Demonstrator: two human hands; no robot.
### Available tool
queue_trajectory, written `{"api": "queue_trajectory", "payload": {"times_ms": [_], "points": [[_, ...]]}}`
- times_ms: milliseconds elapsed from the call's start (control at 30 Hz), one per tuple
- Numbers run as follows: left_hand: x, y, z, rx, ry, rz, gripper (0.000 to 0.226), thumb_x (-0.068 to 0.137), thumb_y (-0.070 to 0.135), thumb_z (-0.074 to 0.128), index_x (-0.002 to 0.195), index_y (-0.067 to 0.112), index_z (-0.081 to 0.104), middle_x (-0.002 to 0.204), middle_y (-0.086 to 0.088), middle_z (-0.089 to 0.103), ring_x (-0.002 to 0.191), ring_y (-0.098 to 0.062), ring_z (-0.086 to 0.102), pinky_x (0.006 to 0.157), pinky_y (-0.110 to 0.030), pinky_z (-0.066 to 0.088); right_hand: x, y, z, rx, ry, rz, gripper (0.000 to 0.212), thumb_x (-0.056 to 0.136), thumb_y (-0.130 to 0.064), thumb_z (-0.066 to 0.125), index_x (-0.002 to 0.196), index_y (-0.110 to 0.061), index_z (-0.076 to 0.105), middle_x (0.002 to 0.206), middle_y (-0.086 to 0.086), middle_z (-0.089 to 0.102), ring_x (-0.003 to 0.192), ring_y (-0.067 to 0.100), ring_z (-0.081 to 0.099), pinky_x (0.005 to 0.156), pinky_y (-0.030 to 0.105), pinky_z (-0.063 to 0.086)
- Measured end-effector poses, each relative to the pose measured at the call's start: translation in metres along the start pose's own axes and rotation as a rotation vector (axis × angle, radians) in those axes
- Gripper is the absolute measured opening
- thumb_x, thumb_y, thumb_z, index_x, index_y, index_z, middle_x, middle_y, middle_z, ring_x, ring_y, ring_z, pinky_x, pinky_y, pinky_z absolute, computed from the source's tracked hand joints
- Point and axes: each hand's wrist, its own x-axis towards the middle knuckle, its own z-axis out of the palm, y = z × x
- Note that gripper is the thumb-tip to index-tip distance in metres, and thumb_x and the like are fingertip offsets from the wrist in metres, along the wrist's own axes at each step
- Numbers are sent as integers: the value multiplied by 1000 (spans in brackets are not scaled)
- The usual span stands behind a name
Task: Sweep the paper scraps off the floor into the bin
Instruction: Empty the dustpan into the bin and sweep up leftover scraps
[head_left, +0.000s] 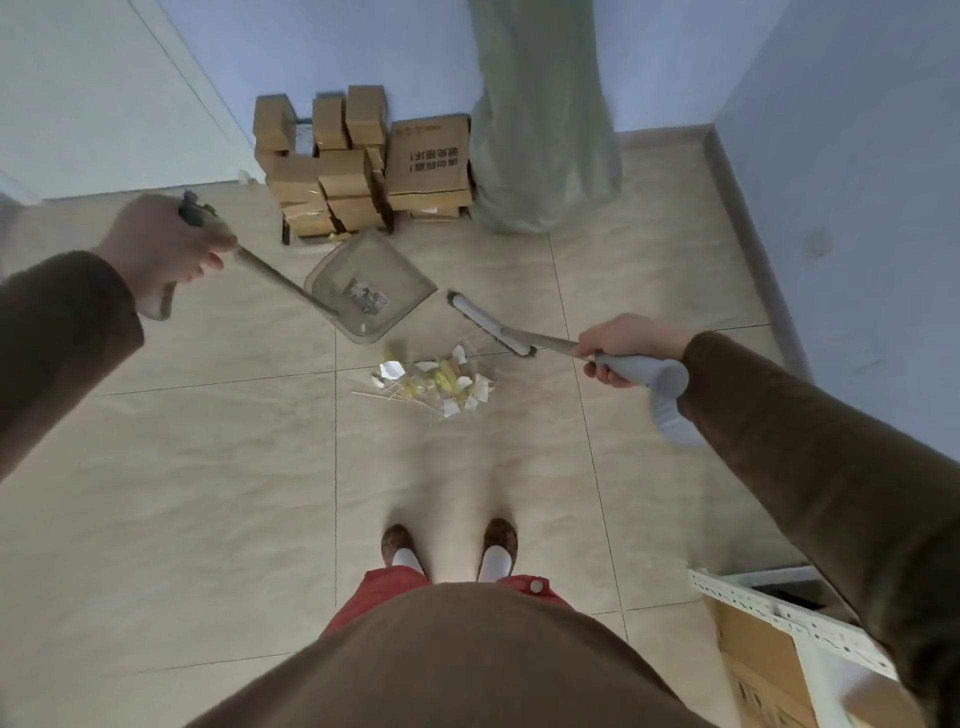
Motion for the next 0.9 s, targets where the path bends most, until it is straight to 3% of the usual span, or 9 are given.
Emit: {"api": "queue_trajectory", "payload": {"times_ms": [100,233,400,500,600,700,767,833,900], "points": [[-39,-40,-17,46,-15,-15,12,87,15,70,86,4,66,86,-18,69,46,-12,55,41,-18,45,10,11,18,63,31,-20,12,99,-15,52,96,-4,49,73,8,50,35,8,46,34,16,43],[-72,-93,-24,85,-37,-79,17,86,14,72,94,0,68,86,-21,71,59,-25,53,55,-27,44,26,26,57,111,104,-102,6,98,-5,47,103,-2,50,71,9,51,46,10,46,34,16,43],[-109,-151,-4,81,-115,-157,14,86,11,71,92,-1,68,83,-24,70,55,-23,50,52,-24,39,63,38,118,150,201,-107,14,101,-3,40,112,-1,47,72,13,52,47,14,51,35,18,46],[-126,-177,14,86,-160,-174,13,85,12,70,92,1,68,82,-22,71,57,-22,52,51,-25,41,85,49,158,64,212,-44,13,104,-7,37,115,-1,42,77,18,56,35,16,58,34,22,47],[-132,-192,29,65,-177,-186,13,86,14,69,91,2,68,81,-20,72,58,-21,55,51,-25,43,102,67,202,23,237,5,34,105,-13,34,136,-1,38,87,15,55,54,19,54,43,28,46],[-135,-190,40,14,-212,-179,13,89,15,67,90,2,67,81,-18,70,59,-19,55,51,-28,45,104,92,252,75,216,26,43,104,-16,29,146,-7,26,92,13,50,58,17,48,39,24,43],[-138,-182,50,-21,-250,-164,12,91,15,65,92,2,65,82,-15,68,60,-18,55,51,-26,45,93,107,286,104,164,-11,42,101,-11,34,143,-7,31,83,7,46,60,18,49,41,26,45],[-138,-169,60,-42,-264,-147,12,91,13,64,93,1,64,80,-14,66,60,-17,55,50,-25,45,78,117,311,179,103,-1,27,101,-14,34,127,-8,42,79,5,46,60,17,48,48,26,43],[-135,-157,67,-48,-259,-137,11,89,10,62,92,0,64,77,-14,65,60,-18,55,51,-26,46,63,121,329,300,71,69,27,103,-17,30,116,0,45,74,7,45,55,15,44,45,24,41]]}}
